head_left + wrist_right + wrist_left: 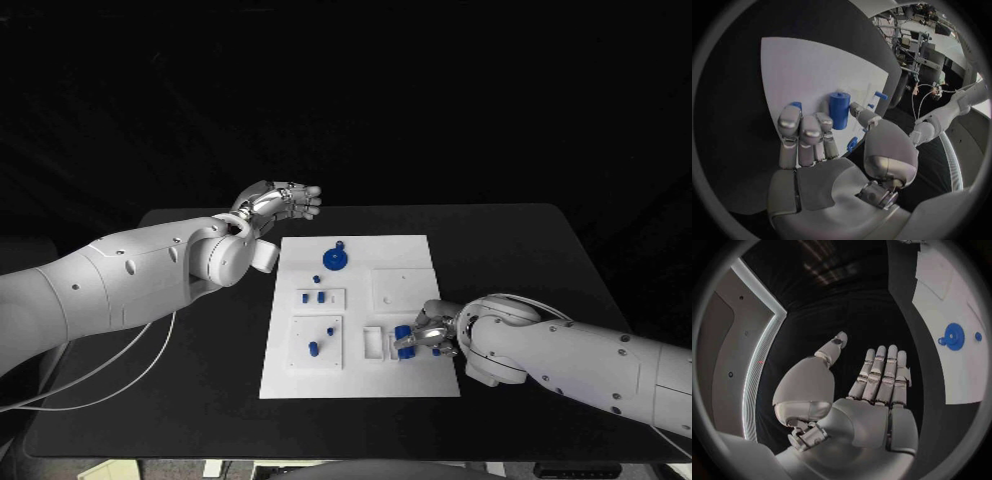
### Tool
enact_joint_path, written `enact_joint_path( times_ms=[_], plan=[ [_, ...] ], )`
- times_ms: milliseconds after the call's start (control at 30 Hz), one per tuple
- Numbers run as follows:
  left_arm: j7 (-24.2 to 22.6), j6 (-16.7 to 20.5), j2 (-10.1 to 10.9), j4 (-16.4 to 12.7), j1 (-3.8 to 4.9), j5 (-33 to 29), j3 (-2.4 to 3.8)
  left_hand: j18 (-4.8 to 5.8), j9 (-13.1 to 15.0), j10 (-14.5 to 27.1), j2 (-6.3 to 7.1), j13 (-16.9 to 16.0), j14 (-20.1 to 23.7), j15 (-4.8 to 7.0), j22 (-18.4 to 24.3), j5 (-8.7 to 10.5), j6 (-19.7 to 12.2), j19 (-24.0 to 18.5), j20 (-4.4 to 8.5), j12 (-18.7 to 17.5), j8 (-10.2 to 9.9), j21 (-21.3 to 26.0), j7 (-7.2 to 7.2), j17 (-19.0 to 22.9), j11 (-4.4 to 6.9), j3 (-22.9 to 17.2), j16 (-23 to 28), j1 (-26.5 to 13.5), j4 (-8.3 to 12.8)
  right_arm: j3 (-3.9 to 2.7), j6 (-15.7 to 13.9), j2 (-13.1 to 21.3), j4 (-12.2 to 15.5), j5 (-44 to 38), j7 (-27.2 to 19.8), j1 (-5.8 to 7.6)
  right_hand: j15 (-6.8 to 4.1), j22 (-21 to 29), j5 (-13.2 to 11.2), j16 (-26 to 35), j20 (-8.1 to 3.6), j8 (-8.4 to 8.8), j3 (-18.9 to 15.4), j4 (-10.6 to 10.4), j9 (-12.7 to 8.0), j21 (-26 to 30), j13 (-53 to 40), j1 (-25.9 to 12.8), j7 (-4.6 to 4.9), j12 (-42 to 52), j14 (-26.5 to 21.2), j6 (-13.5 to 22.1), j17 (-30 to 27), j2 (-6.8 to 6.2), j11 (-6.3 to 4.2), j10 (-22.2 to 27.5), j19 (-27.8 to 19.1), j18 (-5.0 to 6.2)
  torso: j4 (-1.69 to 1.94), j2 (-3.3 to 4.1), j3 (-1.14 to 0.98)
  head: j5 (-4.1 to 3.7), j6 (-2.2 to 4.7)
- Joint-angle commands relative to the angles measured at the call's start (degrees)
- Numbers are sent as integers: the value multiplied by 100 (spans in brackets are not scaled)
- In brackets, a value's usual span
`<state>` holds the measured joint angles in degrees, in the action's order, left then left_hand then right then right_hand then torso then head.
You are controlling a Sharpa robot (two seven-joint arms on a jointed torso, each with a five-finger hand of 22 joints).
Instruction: Assemble the parts on the task board
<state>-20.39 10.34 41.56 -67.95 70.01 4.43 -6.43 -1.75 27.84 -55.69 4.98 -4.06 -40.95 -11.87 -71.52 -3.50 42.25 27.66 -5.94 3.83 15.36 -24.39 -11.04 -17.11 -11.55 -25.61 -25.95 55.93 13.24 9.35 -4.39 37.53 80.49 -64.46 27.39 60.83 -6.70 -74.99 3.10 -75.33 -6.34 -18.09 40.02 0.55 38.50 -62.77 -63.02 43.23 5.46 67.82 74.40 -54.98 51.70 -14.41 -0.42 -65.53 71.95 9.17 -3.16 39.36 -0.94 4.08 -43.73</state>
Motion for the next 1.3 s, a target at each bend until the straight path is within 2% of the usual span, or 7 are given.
enact_joint_path(
  times_ms=[33, 233, 333, 467, 733, 1033, 1300],
  plan=[
    [-24, -82, -8, -17, 5, -34, 5, -108, -8, 6, -4, 9, -4, 2, -6, 38, -36, 44, -10, 9, -32, 34, -112, -8, -11, 29, 33, -53, -22, 34, 125, -48, -32, 5, 38, -54, -11, -83, -6, 38, -6, 94, 15, -28, -558, -31, -3, 22, 47, -33, 22, 72, 5, -44, -14, 46, -22, 583, 0, 1, -5, 3, -3],
    [-23, -85, -14, -14, 5, -34, 5, -108, -8, 6, -3, 9, -4, 2, -8, 38, -36, 44, -10, 10, -31, 36, -112, -9, -11, 29, 34, -54, -23, 35, 151, -53, -53, 25, 33, -54, -11, -84, 4, 47, -1, 85, 44, 3, -543, -33, -7, 68, 44, -43, 24, 45, 6, -7, -15, 50, -28, 583, -4, 0, -5, 10, 0],
    [-21, -83, -17, -11, 5, -34, 5, -108, -8, 6, -3, 9, -4, 2, -8, 38, -36, 44, -10, 10, -30, 37, -112, -9, -11, 29, 34, -54, -23, 35, 133, -65, -54, 28, 32, -54, -22, -84, -3, 56, 16, 45, 8, -45, -516, -35, -7, -17, 27, -54, 26, -43, 7, -53, -30, 49, -37, 583, -9, -2, -8, 20, 7],
    [-22, -87, -22, -11, 5, -34, 5, -108, -8, 6, -4, 9, -5, 2, -9, 38, -35, 44, -10, 10, -29, 38, -112, -10, -11, 28, 34, -53, -24, 35, 56, -58, -41, 55, 32, -54, -39, -85, 2, 60, 20, 29, 17, -42, -502, -40, -8, -9, 9, -60, 30, -87, 9, -47, -48, 40, -39, 583, -8, -2, -10, 1, 24],
    [-24, -78, -15, 7, 5, -34, 5, -109, -7, 6, -6, 9, -5, 2, -11, 38, -33, 44, -10, 11, -27, 40, -111, -11, -10, 27, 34, -52, -26, 33, -65, 76, 113, 152, 56, -44, -72, -93, 250, 68, 40, 14, -9, 164, -466, -77, -8, 79, -28, -83, 38, -185, 25, 157, -83, -12, -46, 583, -5, -3, -13, 12, 49],
    [-26, -77, -7, 12, 5, -34, 5, -109, -5, 6, -7, 9, -7, 2, -14, 37, -21, 44, -10, 11, -18, 43, -107, -13, -10, 24, 35, -48, -26, 30, -123, 270, 337, 417, 105, 181, -82, -91, 291, 74, 55, 2, -39, 214, -451, -87, -3, 38, -42, -100, 42, -246, 29, 201, -97, -36, -51, 583, -11, 0, -7, 44, 54],
    [-19, -88, -11, 9, 5, -34, 5, -110, -3, 5, -6, 8, -7, 1, -18, 35, -11, 45, -10, 12, -10, 46, -103, -15, -9, 20, 36, -40, -23, 21, -89, 286, 438, 584, 141, 234, -88, -89, 328, 80, 61, 9, -39, 221, -449, -89, 1, 9, -48, -113, 43, -257, 29, 215, -102, -45, -56, 583, -1, 3, -7, 63, 67]
  ],
)
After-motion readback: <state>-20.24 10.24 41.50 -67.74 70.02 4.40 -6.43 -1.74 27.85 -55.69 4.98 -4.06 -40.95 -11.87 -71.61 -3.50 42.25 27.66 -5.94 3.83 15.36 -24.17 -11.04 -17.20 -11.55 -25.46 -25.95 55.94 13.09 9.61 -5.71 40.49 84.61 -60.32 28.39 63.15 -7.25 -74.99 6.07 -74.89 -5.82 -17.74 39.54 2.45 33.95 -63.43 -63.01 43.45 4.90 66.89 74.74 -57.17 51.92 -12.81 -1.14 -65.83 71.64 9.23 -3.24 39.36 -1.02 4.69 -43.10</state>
